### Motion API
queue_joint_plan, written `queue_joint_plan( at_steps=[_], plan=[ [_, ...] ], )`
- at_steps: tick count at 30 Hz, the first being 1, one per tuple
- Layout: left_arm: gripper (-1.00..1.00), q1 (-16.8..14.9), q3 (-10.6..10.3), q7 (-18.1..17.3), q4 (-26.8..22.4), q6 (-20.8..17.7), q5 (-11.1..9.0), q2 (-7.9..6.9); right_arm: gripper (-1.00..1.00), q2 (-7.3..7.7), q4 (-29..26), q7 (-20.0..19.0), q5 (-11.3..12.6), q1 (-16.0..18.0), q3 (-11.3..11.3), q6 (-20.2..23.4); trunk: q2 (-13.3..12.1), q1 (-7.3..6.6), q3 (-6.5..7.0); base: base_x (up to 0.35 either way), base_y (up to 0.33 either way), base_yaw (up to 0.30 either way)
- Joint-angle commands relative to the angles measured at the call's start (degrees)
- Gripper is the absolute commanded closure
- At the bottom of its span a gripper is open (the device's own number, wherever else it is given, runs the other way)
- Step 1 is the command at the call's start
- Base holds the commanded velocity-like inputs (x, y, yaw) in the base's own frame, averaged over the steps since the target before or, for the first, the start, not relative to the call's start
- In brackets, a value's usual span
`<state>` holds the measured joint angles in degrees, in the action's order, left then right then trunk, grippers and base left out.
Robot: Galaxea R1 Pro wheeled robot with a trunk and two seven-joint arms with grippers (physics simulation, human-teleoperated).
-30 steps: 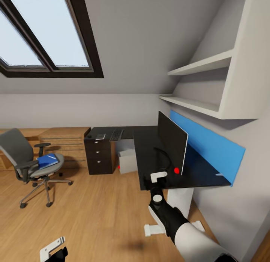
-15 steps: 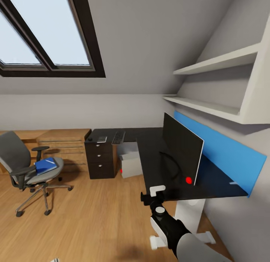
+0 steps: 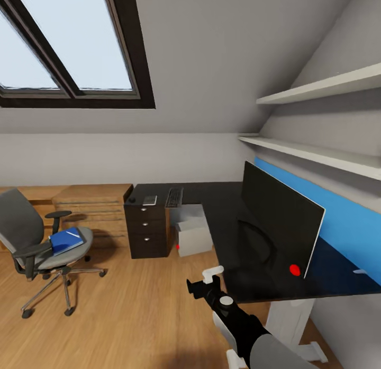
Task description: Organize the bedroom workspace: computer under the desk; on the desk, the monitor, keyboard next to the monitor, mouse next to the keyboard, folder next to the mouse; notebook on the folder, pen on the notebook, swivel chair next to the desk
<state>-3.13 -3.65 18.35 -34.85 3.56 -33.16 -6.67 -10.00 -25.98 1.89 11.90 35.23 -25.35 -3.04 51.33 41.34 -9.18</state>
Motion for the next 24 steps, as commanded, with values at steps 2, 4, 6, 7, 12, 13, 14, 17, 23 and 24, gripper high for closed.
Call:
queue_joint_plan(
  at_steps=[2,4,6,7,12,13,14,17,23,24],
  plan=[
    [-1.00,-0.04,-0.41,0.30,0.08,0.31,-0.59,0.00,-1.00,0.00,0.13,-0.10,0.61,0.05,-0.36,-0.27,0.06,0.04,-0.08,0.251,0.260,0.000],
    [-1.00,-0.04,-0.45,0.29,0.15,0.31,-0.59,0.04,-1.00,0.00,0.10,-0.24,0.63,0.03,-0.39,-0.24,0.06,0.04,-0.08,0.249,0.263,0.000],
    [-1.00,-0.04,-0.47,0.28,0.19,0.31,-0.59,0.02,-1.00,0.00,0.06,-0.34,0.70,0.02,-0.40,-0.22,0.06,0.04,-0.08,0.247,0.265,0.000],
    [-1.00,-0.04,-0.48,0.28,0.20,0.31,-0.59,0.01,-1.00,0.00,0.01,-0.36,0.74,0.02,-0.43,-0.22,0.06,0.04,-0.08,0.246,0.266,0.000],
    [-1.00,-0.04,-0.48,0.28,0.22,0.38,-0.61,0.05,-1.00,0.00,-0.12,-0.26,0.76,0.01,-0.42,-0.30,0.06,0.04,-0.08,0.239,0.270,0.000],
    [-1.00,-0.04,-0.48,0.28,0.22,0.38,-0.61,0.05,-1.00,0.00,-0.10,-0.24,0.76,0.01,-0.42,-0.30,0.06,0.04,-0.08,0.224,0.276,0.000],
    [-1.00,-0.04,-0.48,0.28,0.22,0.39,-0.60,0.06,-1.00,0.00,-0.08,-0.20,0.76,0.01,-0.41,-0.30,0.06,0.04,-0.08,0.222,0.279,0.000],
    [-1.00,-0.04,-0.57,-0.70,0.58,0.37,-0.61,0.06,-1.00,0.00,0.01,1.17,0.63,0.01,-0.52,-0.74,0.06,0.04,-0.08,0.211,0.288,0.000],
    [-1.00,-0.04,-0.65,-1.33,1.69,1.30,-0.51,0.08,-1.00,0.00,0.13,3.83,0.58,0.01,-0.58,-2.42,0.06,0.04,-0.08,0.236,0.273,0.000],
    [-1.00,-0.04,-0.66,-1.36,1.78,1.35,-0.54,0.08,-1.00,0.00,0.14,3.95,0.55,0.01,-0.58,-2.71,0.06,0.04,-0.08,0.254,0.251,0.000]
  ],
)
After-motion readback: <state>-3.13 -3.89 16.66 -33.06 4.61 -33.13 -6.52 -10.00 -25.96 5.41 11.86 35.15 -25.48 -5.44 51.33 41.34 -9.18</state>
